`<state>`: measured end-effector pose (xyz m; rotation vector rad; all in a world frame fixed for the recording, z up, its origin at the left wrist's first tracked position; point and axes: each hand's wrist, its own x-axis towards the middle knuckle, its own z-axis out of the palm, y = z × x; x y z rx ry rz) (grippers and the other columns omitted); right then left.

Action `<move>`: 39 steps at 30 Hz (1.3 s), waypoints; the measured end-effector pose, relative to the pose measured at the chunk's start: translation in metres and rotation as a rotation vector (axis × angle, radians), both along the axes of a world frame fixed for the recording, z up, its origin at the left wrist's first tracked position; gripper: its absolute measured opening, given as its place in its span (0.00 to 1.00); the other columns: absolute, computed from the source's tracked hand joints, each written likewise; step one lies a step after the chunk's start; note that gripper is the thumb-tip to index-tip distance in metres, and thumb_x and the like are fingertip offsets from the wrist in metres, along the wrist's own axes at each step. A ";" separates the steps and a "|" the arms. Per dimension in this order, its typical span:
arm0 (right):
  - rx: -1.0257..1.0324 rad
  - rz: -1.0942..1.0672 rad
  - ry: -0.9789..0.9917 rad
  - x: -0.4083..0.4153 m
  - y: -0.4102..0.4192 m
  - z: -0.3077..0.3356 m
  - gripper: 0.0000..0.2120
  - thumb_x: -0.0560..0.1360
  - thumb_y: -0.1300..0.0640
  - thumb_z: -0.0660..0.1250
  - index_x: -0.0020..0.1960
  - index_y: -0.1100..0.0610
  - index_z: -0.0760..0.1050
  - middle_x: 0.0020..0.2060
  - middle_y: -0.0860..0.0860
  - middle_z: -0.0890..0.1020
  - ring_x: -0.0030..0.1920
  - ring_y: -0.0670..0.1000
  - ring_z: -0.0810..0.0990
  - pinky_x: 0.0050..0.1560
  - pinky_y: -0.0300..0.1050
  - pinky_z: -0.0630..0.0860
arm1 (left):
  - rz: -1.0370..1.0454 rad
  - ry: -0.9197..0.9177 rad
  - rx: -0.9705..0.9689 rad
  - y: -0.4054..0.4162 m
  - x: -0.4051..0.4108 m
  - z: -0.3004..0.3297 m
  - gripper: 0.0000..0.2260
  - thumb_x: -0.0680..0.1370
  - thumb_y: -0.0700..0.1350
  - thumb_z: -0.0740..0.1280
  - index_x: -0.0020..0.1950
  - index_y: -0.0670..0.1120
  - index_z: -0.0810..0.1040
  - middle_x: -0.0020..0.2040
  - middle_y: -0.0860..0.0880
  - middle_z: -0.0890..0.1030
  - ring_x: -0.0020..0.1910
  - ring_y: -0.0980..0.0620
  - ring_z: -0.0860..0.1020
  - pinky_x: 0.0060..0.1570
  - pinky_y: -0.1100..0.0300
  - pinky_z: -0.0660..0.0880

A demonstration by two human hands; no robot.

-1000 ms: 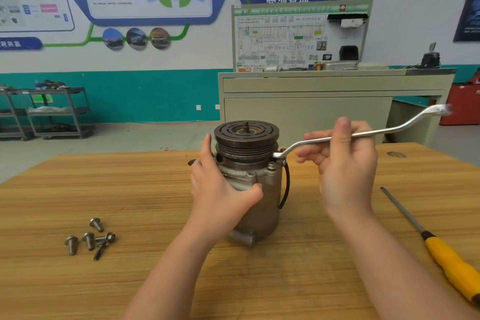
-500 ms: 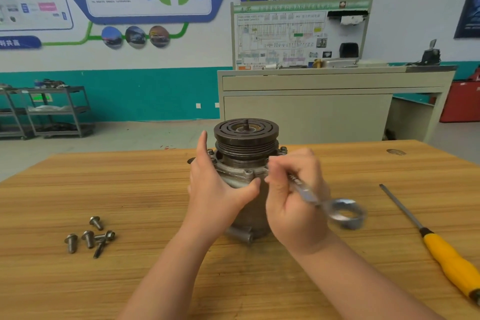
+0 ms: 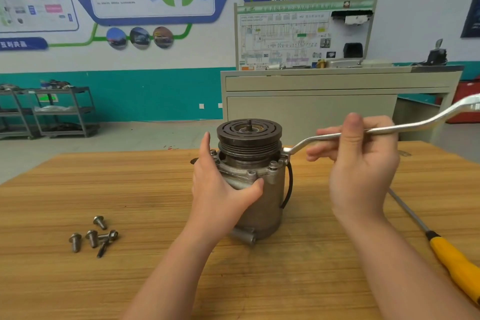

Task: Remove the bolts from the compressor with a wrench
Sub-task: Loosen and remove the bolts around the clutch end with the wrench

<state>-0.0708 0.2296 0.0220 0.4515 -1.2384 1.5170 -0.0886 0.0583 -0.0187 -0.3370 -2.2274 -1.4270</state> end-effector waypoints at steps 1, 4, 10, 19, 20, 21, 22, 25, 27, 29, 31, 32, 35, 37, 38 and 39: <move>0.080 -0.055 0.022 0.002 -0.005 -0.003 0.08 0.81 0.47 0.59 0.45 0.48 0.66 0.33 0.51 0.82 0.27 0.48 0.82 0.28 0.43 0.78 | 0.009 0.003 -0.007 0.000 0.000 0.000 0.54 0.65 0.56 0.79 0.78 0.60 0.43 0.64 0.60 0.59 0.71 0.54 0.61 0.73 0.49 0.59; 0.279 -0.203 0.064 0.005 -0.013 -0.013 0.13 0.81 0.44 0.58 0.44 0.52 0.68 0.31 0.49 0.80 0.29 0.45 0.81 0.31 0.43 0.78 | 0.047 0.015 -0.035 0.000 0.001 0.003 0.55 0.63 0.58 0.78 0.78 0.58 0.43 0.66 0.56 0.62 0.72 0.51 0.61 0.73 0.46 0.60; 0.467 -0.396 0.159 0.006 -0.026 -0.023 0.23 0.82 0.48 0.57 0.42 0.66 0.74 0.30 0.55 0.79 0.30 0.51 0.81 0.31 0.44 0.75 | 0.235 0.035 -0.072 0.015 0.012 0.001 0.55 0.63 0.63 0.75 0.78 0.56 0.42 0.69 0.45 0.63 0.70 0.45 0.61 0.71 0.45 0.60; -0.061 -0.045 0.057 0.005 -0.043 -0.027 0.13 0.83 0.50 0.52 0.43 0.52 0.67 0.31 0.51 0.79 0.24 0.49 0.74 0.26 0.40 0.71 | 0.229 0.039 -0.046 0.018 0.011 -0.003 0.54 0.61 0.63 0.72 0.77 0.58 0.42 0.69 0.47 0.59 0.70 0.48 0.58 0.70 0.48 0.58; -0.189 -0.005 -0.017 0.003 -0.041 -0.024 0.14 0.83 0.51 0.51 0.41 0.54 0.66 0.31 0.52 0.80 0.22 0.50 0.73 0.24 0.40 0.70 | 0.221 0.041 -0.040 0.018 0.011 -0.003 0.53 0.61 0.63 0.72 0.77 0.60 0.42 0.69 0.49 0.59 0.70 0.49 0.57 0.71 0.48 0.58; -0.284 0.030 -0.087 0.000 -0.037 -0.021 0.14 0.82 0.51 0.51 0.41 0.56 0.65 0.30 0.53 0.81 0.21 0.51 0.73 0.23 0.40 0.70 | 0.213 0.042 -0.038 0.018 0.010 -0.004 0.53 0.62 0.62 0.73 0.76 0.62 0.41 0.69 0.51 0.58 0.69 0.51 0.57 0.71 0.48 0.58; -0.343 0.055 -0.140 -0.003 -0.032 -0.018 0.15 0.82 0.51 0.52 0.41 0.57 0.65 0.29 0.54 0.82 0.20 0.51 0.74 0.23 0.40 0.71 | 0.210 0.044 -0.040 0.017 0.010 -0.005 0.52 0.62 0.62 0.74 0.75 0.64 0.41 0.69 0.51 0.58 0.69 0.51 0.57 0.71 0.48 0.59; -0.344 0.054 -0.156 -0.006 -0.023 -0.014 0.11 0.84 0.52 0.52 0.45 0.56 0.66 0.30 0.52 0.82 0.22 0.50 0.78 0.24 0.40 0.74 | 0.223 0.049 -0.052 0.017 0.009 -0.006 0.52 0.61 0.63 0.73 0.75 0.63 0.41 0.68 0.50 0.58 0.69 0.51 0.57 0.70 0.49 0.59; -0.254 0.036 -0.104 -0.002 -0.024 -0.012 0.09 0.83 0.51 0.54 0.46 0.53 0.65 0.31 0.51 0.81 0.24 0.51 0.80 0.26 0.41 0.76 | 0.225 0.047 -0.058 0.017 0.009 -0.005 0.52 0.62 0.62 0.73 0.75 0.62 0.41 0.69 0.50 0.59 0.69 0.50 0.57 0.70 0.49 0.60; -0.152 0.035 -0.064 0.003 -0.028 -0.012 0.08 0.81 0.48 0.56 0.46 0.50 0.64 0.33 0.51 0.81 0.26 0.51 0.82 0.28 0.43 0.78 | 0.225 0.045 -0.061 0.017 0.010 -0.004 0.52 0.62 0.62 0.73 0.75 0.62 0.42 0.69 0.50 0.59 0.69 0.50 0.57 0.71 0.48 0.60; -0.034 0.011 -0.028 0.006 -0.032 -0.013 0.07 0.80 0.43 0.57 0.47 0.45 0.64 0.36 0.49 0.82 0.29 0.51 0.83 0.31 0.46 0.80 | 0.225 0.043 -0.056 0.018 0.010 -0.003 0.52 0.62 0.62 0.73 0.75 0.62 0.42 0.69 0.49 0.59 0.70 0.50 0.57 0.71 0.48 0.59; 0.045 -0.028 -0.012 0.008 -0.032 -0.014 0.06 0.80 0.41 0.58 0.48 0.41 0.64 0.38 0.47 0.82 0.31 0.49 0.84 0.33 0.49 0.81 | 0.222 0.042 -0.055 0.018 0.010 -0.003 0.52 0.62 0.62 0.73 0.76 0.62 0.42 0.69 0.49 0.59 0.70 0.50 0.57 0.71 0.48 0.59; 0.233 -0.159 0.032 0.010 -0.032 -0.017 0.02 0.79 0.38 0.58 0.48 0.32 0.65 0.38 0.38 0.82 0.33 0.45 0.84 0.35 0.54 0.81 | 0.215 0.043 -0.056 0.018 0.011 -0.004 0.52 0.62 0.62 0.73 0.75 0.62 0.42 0.69 0.49 0.58 0.69 0.51 0.57 0.71 0.48 0.60; 0.268 -0.190 0.049 0.009 -0.031 -0.019 0.03 0.80 0.39 0.58 0.47 0.34 0.66 0.35 0.40 0.82 0.33 0.44 0.84 0.34 0.53 0.80 | 0.215 0.044 -0.052 0.018 0.012 -0.003 0.52 0.62 0.61 0.73 0.76 0.61 0.42 0.69 0.49 0.58 0.69 0.50 0.57 0.71 0.47 0.60; 0.278 -0.201 0.059 0.009 -0.031 -0.019 0.05 0.80 0.40 0.58 0.46 0.39 0.67 0.33 0.42 0.81 0.33 0.44 0.84 0.34 0.52 0.80 | 0.219 0.044 -0.048 0.018 0.012 -0.003 0.53 0.62 0.61 0.73 0.76 0.61 0.42 0.69 0.48 0.59 0.69 0.50 0.57 0.71 0.47 0.60; 0.289 -0.216 0.068 0.008 -0.030 -0.020 0.08 0.80 0.41 0.58 0.47 0.44 0.67 0.31 0.43 0.80 0.33 0.43 0.83 0.34 0.49 0.80 | 0.223 0.045 -0.043 0.018 0.012 -0.003 0.53 0.62 0.61 0.73 0.76 0.60 0.42 0.69 0.48 0.59 0.69 0.50 0.57 0.71 0.47 0.60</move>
